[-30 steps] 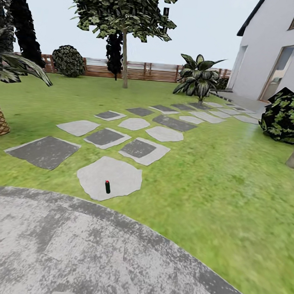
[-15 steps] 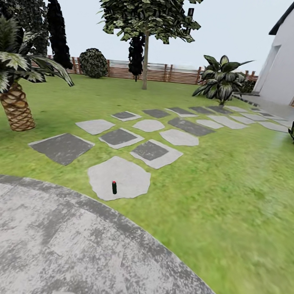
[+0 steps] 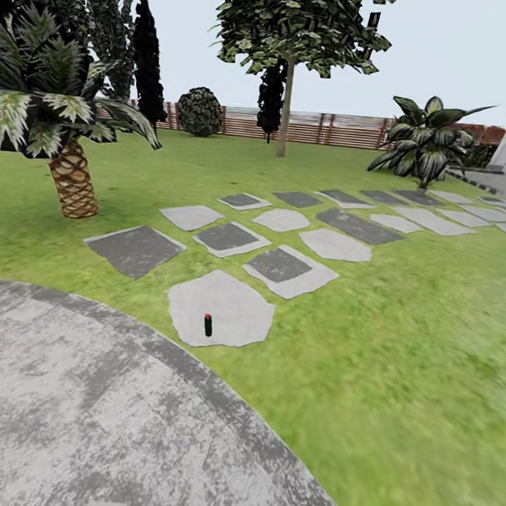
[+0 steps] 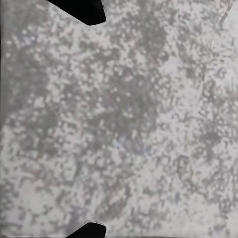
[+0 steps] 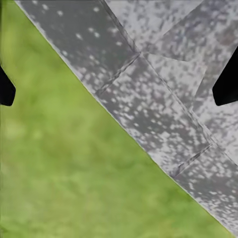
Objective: Pick up the pesticide atomizer in the garden and spray insectifuge to fully cover both potted plants in the garden.
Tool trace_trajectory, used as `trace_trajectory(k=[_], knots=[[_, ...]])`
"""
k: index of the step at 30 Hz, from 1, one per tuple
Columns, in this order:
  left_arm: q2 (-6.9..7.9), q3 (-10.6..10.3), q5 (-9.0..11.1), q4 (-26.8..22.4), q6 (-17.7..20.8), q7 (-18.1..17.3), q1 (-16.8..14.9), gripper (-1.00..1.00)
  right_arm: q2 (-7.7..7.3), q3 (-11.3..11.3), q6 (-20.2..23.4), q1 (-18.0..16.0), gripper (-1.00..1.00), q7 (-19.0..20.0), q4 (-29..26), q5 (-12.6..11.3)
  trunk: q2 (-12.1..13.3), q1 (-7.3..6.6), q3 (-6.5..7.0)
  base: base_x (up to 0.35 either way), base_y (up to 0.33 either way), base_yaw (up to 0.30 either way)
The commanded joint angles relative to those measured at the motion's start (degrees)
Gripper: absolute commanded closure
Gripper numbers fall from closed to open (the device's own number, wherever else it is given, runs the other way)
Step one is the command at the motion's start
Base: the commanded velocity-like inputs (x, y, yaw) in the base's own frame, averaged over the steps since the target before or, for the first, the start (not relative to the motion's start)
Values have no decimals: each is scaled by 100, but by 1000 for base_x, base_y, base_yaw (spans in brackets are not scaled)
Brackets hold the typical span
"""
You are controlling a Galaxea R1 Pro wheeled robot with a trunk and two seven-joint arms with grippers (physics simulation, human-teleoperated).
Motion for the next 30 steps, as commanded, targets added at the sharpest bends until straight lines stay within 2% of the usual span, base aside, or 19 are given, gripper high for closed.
trace_trajectory(k=[1,22,30], knots=[[-1,8,-1,6,-20,2,-4,-100,-1,3,-17,-2,-100,3,5,2,-2,0,-5,124,-264,277],[32,10,-1,6,-20,4,-4,-100,-1,6,-17,-2,-100,3,5,2,-2,0,-5,124,-264,276],[27,10,-1,6,-20,4,-4,-100,-1,6,-14,-2,-100,18,4,10,-2,0,-5,124,-264,60]])
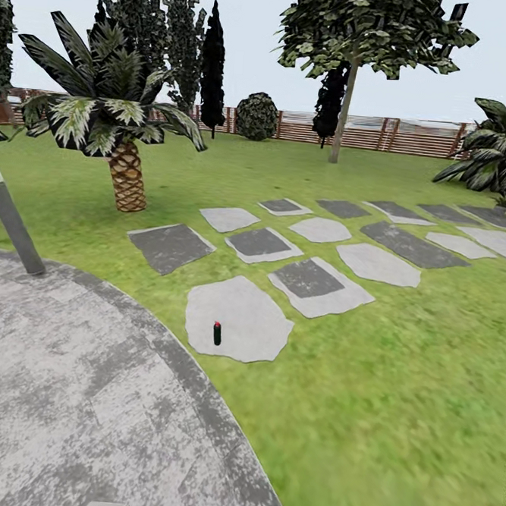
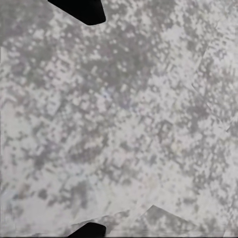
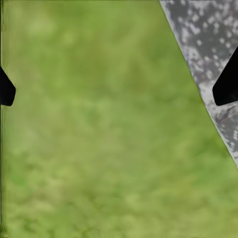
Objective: Pick up the pesticide atomizer in the garden and spray insectifuge to fully cover both potted plants in the garden.
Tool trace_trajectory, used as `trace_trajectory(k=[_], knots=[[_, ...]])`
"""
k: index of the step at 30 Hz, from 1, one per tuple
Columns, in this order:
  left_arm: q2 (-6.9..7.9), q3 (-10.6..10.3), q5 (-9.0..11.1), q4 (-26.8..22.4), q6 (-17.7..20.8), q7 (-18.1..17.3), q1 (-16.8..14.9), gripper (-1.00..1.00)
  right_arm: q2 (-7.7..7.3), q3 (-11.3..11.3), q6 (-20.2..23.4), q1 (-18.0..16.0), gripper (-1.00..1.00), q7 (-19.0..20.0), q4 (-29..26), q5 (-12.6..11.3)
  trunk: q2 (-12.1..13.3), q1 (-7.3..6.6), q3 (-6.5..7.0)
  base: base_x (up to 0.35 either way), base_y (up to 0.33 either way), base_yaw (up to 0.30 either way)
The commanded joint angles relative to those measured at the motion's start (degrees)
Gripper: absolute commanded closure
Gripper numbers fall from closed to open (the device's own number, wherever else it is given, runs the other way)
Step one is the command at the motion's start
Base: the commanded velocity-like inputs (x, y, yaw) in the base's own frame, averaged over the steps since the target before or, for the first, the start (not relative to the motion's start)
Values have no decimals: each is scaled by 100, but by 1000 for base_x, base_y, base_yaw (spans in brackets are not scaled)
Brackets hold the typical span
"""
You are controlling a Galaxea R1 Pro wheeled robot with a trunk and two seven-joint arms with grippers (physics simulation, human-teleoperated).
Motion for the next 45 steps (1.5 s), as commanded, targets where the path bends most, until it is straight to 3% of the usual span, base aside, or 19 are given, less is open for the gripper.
trace_trajectory(k=[1,13,45], knots=[[-1,8,-1,4,-19,2,-3,-100,-1,2,-15,-3,-100,6,7,12,-2,0,-5,124,-264,2],[5,13,-1,4,-19,2,-3,-100,8,2,-15,-3,-100,17,-4,13,-2,0,-5,124,-264,19],[8,22,-1,4,-19,2,-3,-100,8,2,-14,-3,-100,16,-2,21,-2,0,-4,124,-264,272]])
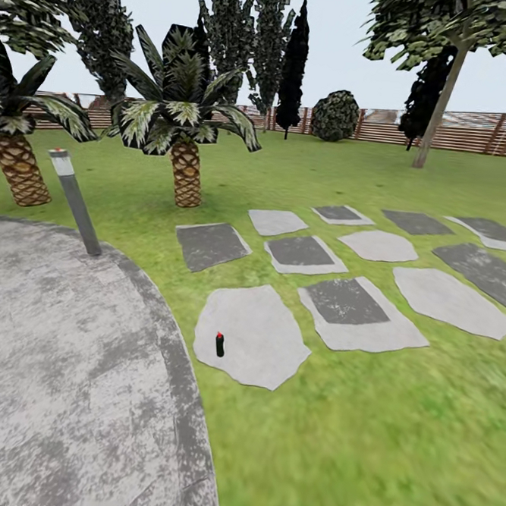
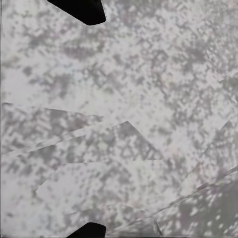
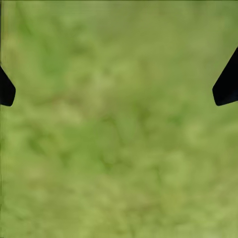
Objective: Pick up the pesticide atomizer in the garden and spray insectifuge to fully cover both potted plants in the garden.
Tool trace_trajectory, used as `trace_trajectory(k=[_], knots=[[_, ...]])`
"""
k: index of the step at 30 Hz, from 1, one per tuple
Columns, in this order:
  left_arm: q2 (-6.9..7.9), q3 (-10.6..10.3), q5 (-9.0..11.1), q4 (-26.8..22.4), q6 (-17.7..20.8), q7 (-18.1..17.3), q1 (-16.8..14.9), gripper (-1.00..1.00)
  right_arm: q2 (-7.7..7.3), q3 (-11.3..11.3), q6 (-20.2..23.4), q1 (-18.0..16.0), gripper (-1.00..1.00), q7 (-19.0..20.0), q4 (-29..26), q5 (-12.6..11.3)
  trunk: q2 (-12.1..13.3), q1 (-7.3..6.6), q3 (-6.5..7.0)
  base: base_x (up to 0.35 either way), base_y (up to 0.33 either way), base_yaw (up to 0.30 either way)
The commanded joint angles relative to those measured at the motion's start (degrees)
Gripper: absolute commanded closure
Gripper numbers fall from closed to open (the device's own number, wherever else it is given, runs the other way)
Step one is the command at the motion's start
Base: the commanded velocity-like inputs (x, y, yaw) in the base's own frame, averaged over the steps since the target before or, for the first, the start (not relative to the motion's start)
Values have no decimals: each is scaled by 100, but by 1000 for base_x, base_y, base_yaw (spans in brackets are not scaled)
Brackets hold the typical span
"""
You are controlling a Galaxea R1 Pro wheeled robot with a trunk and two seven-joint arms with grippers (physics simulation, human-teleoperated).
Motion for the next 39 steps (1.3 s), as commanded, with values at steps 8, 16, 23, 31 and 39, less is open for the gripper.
trace_trajectory(k=[8,16,23,31,39], knots=[[-1,9,-1,6,-20,2,-4,-100,-1,2,-19,-2,-100,6,5,4,-2,0,17,124,-264,277],[-1,9,-1,6,-20,2,-4,-100,-1,2,-17,-2,-100,6,5,4,-2,0,44,124,-264,277],[-1,9,-1,6,-20,2,-4,-100,-1,2,-16,-2,-100,6,5,4,-2,0,63,125,-264,204],[-1,9,-1,6,-20,2,-4,-100,-1,2,-17,-2,-100,6,5,4,-2,0,65,125,-264,18],[-1,9,-1,6,-20,2,-4,-100,-1,2,-20,-2,-100,6,13,4,-2,0,65,124,-264,0]])
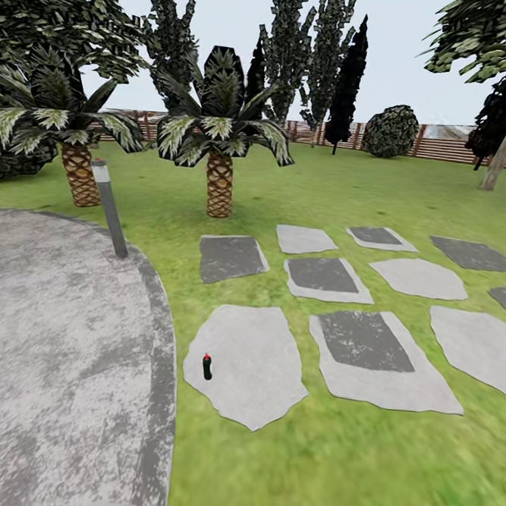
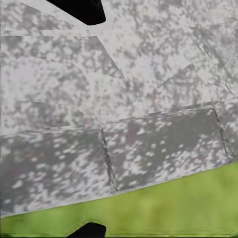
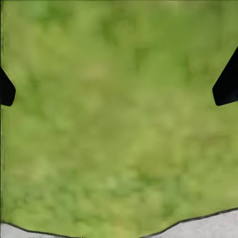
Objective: Pick up the pesticide atomizer in the garden and spray insectifuge to fully cover both potted plants in the garden.
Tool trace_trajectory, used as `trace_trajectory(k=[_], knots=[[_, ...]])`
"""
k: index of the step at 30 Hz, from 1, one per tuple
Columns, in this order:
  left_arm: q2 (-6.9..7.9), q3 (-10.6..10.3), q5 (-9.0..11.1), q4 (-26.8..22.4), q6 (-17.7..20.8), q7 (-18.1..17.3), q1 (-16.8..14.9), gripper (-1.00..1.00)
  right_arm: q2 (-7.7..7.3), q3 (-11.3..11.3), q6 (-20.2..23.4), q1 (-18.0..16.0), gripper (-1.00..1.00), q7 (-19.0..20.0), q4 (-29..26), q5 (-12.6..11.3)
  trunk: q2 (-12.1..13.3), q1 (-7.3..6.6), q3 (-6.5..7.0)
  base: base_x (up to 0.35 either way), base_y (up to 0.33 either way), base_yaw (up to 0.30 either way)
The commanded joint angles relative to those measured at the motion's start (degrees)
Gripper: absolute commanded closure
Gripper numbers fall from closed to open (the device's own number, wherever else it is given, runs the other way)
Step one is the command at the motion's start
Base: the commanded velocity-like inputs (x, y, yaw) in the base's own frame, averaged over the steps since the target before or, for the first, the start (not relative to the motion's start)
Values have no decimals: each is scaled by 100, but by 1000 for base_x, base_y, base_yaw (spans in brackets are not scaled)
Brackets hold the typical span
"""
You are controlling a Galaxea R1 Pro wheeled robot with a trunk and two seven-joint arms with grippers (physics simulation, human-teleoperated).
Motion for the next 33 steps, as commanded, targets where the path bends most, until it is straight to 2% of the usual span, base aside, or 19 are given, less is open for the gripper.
trace_trajectory(k=[1,6,17,33], knots=[[0,9,-1,4,-19,2,-3,-100,-1,2,-20,-3,-100,6,6,4,-2,0,-5,124,-264,0],[0,9,-1,4,-19,2,-3,-100,-1,2,-21,-3,-100,6,6,4,-2,0,-5,125,-264,68],[0,17,-1,4,-19,2,-3,-100,-1,2,-22,-3,-100,6,0,4,-2,0,15,146,-262,227],[7,40,129,2,-19,2,-3,-100,-1,2,-21,-3,-100,8,6,4,-2,0,17,267,-220,13]])
